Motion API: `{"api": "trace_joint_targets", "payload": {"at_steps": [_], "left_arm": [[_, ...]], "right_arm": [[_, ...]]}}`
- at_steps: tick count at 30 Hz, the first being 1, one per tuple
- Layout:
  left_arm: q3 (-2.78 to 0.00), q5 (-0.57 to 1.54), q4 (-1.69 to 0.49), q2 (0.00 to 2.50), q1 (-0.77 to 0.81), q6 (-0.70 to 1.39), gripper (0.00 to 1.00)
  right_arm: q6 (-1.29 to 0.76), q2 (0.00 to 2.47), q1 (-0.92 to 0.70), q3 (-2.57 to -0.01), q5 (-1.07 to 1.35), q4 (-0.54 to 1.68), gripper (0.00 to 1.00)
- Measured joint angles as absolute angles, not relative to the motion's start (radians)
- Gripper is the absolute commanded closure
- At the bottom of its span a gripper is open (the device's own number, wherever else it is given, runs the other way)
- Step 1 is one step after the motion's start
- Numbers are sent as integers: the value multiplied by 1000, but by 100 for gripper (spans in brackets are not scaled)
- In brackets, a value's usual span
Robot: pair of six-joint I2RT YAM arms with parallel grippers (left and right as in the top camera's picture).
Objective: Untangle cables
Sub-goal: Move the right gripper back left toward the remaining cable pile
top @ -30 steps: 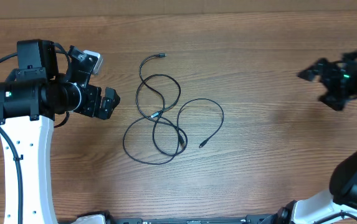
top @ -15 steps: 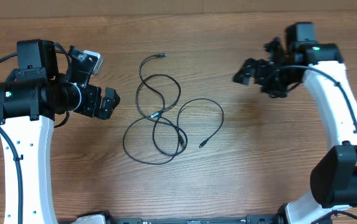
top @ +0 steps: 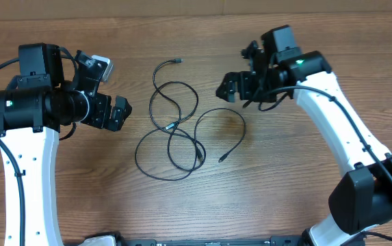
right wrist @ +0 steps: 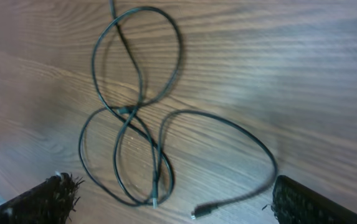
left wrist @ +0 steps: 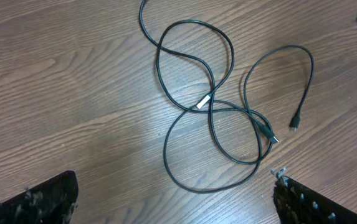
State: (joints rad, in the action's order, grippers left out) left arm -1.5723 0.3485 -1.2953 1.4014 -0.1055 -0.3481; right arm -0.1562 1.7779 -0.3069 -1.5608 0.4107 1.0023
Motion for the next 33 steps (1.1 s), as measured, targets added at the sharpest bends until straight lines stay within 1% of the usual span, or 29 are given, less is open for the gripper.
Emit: {"api": "trace_joint_targets", "payload": {"at_steps": [10, 27, 33], "left_arm": [[-1572, 348, -1295, 1401, -105, -348, 1], [-1572, 348, -1295, 1401, -105, -348, 0], [-1572, 348, -1295, 1401, -105, -348, 0]], "right_arm": [[-157, 1778, -416, -1561, 361, 958, 0], [-146, 1842, -451, -1550, 358, 1000, 0], [-89, 1842, -522, -1491, 358, 981, 0]]}}
